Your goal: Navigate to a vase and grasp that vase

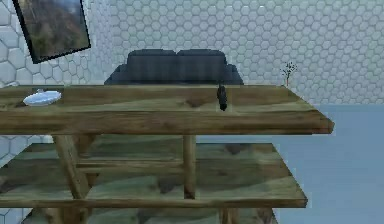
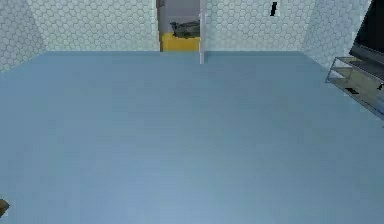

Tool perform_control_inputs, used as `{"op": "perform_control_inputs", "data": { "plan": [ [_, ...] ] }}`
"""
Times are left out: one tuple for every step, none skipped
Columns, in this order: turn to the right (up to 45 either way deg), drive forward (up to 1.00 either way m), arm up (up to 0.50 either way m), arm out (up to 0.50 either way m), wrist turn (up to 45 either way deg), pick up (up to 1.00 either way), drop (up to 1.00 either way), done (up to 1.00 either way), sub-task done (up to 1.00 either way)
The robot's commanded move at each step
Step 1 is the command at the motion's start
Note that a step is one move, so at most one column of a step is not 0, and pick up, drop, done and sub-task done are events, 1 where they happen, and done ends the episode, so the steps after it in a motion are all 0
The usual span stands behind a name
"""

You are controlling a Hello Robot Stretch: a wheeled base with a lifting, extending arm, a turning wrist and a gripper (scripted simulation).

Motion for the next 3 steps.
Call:
{"op": "perform_control_inputs", "data": {
  "plan": [
    [0.0, 0.15, 0.00, 0.00, 0.0, 0.00, 0.00, 0.00, 0.00],
    [-45.0, 0.00, 0.00, 0.00, 0.0, 0.00, 0.00, 0.00, 0.00],
    [-45.0, 0.00, 0.00, 0.00, 0.0, 0.00, 0.00, 0.00, 0.00]
  ]
}}
